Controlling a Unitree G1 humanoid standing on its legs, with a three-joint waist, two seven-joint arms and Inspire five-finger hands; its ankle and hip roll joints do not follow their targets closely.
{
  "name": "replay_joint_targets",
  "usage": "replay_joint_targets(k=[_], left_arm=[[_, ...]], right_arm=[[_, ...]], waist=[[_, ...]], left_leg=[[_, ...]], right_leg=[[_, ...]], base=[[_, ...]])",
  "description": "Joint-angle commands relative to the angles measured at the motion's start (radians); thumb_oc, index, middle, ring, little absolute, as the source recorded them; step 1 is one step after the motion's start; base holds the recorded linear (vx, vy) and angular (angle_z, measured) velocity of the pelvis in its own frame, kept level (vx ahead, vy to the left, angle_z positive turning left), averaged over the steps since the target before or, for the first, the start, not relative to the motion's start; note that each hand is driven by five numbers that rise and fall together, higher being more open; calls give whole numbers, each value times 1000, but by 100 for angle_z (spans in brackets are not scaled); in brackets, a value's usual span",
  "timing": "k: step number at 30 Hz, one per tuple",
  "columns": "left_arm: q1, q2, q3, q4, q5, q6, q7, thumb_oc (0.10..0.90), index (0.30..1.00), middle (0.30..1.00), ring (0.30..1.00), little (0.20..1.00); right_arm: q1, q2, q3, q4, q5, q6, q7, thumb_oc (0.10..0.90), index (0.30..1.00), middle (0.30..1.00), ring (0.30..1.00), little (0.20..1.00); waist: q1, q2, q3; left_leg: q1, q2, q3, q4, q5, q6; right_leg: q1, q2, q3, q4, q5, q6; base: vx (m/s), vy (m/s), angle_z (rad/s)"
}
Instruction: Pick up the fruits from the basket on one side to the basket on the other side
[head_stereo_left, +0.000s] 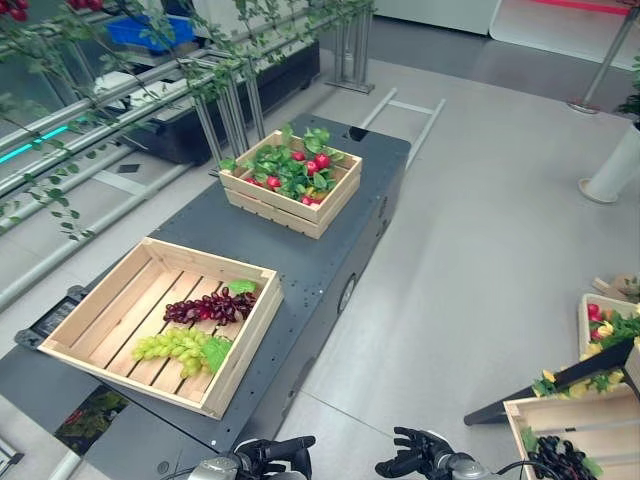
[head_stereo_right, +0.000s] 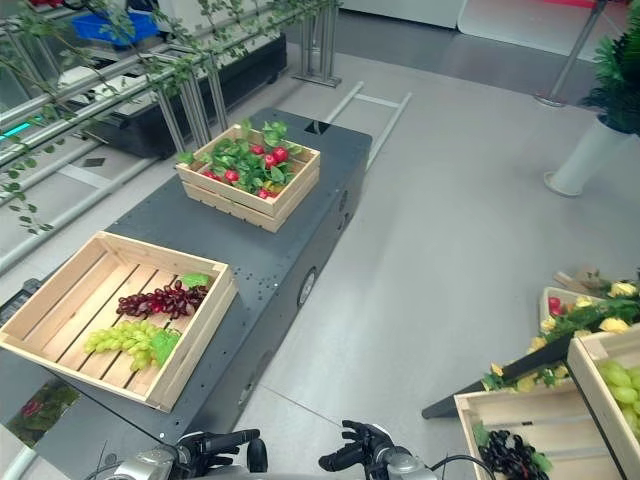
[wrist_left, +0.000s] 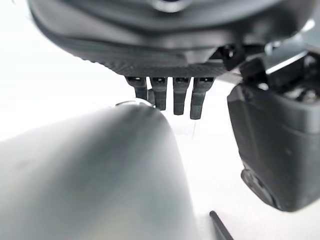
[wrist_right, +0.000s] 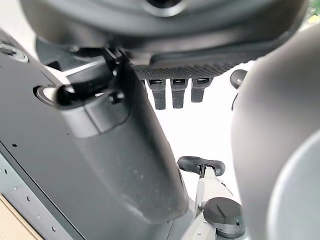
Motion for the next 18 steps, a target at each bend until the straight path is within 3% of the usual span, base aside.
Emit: replay_joint_targets(k=[1, 13, 18], left_arm=[[-90, -55, -24, 23, 9, -38, -21, 800, 900, 900, 900, 900], [-104, -58, -29, 50, -9, -17, -64, 800, 900, 900, 900, 900], [-97, -59, -25, 24, -63, -29, -155, 800, 900, 900, 900, 900]], right_arm=[[-46, -23, 15, -10, 42, -23, -16, 800, 900, 900, 900, 900], [-57, -23, 15, 4, 38, -26, -20, 800, 900, 900, 900, 900], [-56, -23, 7, -9, 56, -4, -27, 800, 900, 900, 900, 900]], waist=[[21, 44, 9], [19, 46, 10], [22, 46, 10]], left_leg=[[115, -23, 29, 9, -164, -31], [124, -21, 23, 15, -164, -33], [128, -25, 19, 16, -166, -33]], right_leg=[[-63, -3, 4, -3, 97, -6], [-53, -5, 13, 8, 84, -10], [-50, -11, 8, 17, 85, -8]], base=[[26, -17, -7], [7, 3, -1], [31, 36, 0]])
